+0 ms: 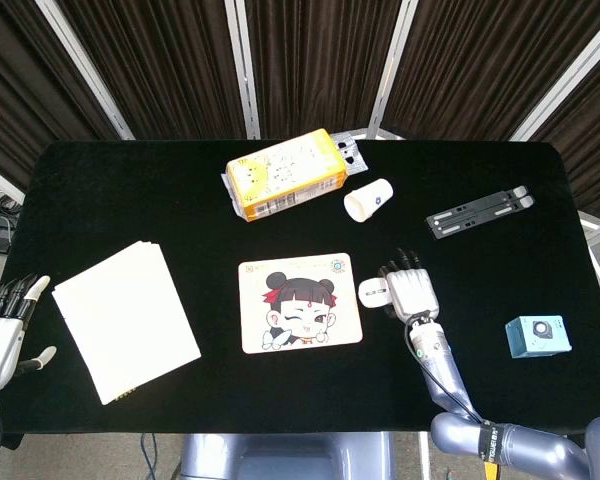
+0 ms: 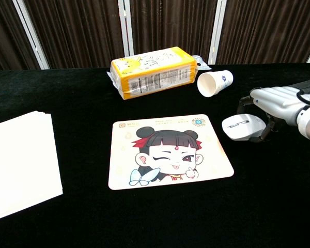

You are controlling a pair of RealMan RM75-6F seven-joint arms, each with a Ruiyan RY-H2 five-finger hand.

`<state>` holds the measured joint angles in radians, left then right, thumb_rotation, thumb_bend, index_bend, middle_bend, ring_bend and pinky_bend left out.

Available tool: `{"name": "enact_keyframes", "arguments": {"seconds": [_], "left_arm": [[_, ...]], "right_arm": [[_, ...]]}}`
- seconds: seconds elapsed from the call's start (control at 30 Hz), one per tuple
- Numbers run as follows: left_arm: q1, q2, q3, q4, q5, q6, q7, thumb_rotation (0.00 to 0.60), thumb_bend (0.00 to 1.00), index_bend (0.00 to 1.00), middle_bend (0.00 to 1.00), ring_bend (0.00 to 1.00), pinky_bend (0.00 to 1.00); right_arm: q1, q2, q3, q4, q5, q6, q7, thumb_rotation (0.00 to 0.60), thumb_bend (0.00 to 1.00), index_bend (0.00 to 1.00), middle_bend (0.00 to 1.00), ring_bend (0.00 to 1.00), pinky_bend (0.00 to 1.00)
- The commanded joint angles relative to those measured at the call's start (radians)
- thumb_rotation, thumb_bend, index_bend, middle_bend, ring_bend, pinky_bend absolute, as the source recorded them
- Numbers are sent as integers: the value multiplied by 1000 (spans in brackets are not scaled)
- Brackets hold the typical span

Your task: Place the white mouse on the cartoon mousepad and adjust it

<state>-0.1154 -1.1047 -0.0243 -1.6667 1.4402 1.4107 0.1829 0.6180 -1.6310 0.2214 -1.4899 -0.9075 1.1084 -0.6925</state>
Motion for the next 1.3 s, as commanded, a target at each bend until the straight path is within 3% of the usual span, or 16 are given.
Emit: {"name": "enact_keyframes", "arguments": {"seconds": [0.03,0.23,0.5,0.9,1.3], "left_arm": [[0,0,0,-1,0,0,0,600,200,0,0,0,0],[-1,2,0,-3,-1,-3,-7,600,200,0,0,0,0],[-1,8,1,-4,-1,-7,-25,600,200,0,0,0,0],[-3,14,1,-12,-11,-16,-34,600,198,0,0,0,0],[-6,17,1,-19,-20,-25,-22,600,200,0,0,0,0]], "right_arm": [[10,-19,34,-31,57,29,-21,600,278,521,267,0,68],[48,-81,95,-78,180,98,-99,600,278,528,267,0,37],[128,-193,134,-75,261,181,-211,600,277,529,267,0,24],[193,-322,98,-25,267,179,-240,600,277,529,267,0,9],[223,-383,97,60,243,170,-238,600,270,529,267,0,0]]}}
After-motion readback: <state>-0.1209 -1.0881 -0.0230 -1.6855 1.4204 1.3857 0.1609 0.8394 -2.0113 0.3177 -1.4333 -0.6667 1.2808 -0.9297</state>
